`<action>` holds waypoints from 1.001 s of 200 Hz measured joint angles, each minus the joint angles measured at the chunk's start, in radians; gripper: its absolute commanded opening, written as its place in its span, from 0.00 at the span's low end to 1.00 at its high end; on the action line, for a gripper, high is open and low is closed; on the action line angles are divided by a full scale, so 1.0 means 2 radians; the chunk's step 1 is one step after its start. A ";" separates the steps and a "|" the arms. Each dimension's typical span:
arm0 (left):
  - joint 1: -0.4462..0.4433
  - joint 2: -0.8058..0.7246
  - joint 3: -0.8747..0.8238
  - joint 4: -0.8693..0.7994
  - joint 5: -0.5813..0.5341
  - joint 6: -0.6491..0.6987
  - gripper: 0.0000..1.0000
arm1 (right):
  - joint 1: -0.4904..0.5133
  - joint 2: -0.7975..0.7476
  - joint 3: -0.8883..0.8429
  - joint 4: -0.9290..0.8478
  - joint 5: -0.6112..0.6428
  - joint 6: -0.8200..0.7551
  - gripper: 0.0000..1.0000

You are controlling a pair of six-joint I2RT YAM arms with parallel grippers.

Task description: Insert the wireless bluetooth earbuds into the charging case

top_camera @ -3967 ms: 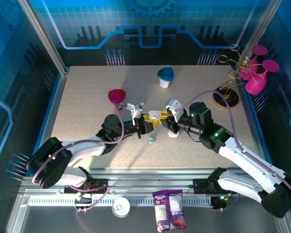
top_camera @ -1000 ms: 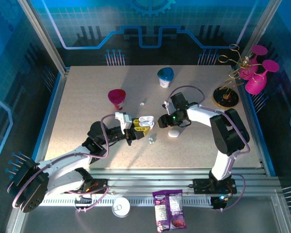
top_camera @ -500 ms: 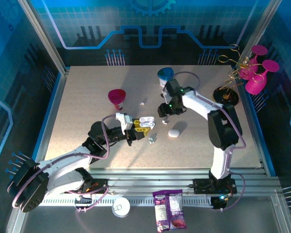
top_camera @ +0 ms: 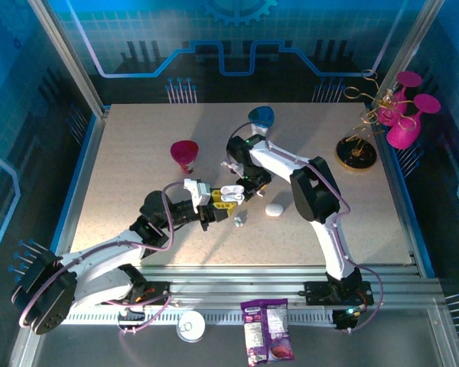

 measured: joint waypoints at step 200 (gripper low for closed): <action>0.000 0.007 0.000 0.000 0.006 0.001 0.00 | -0.031 0.014 0.026 -0.019 -0.041 0.019 0.56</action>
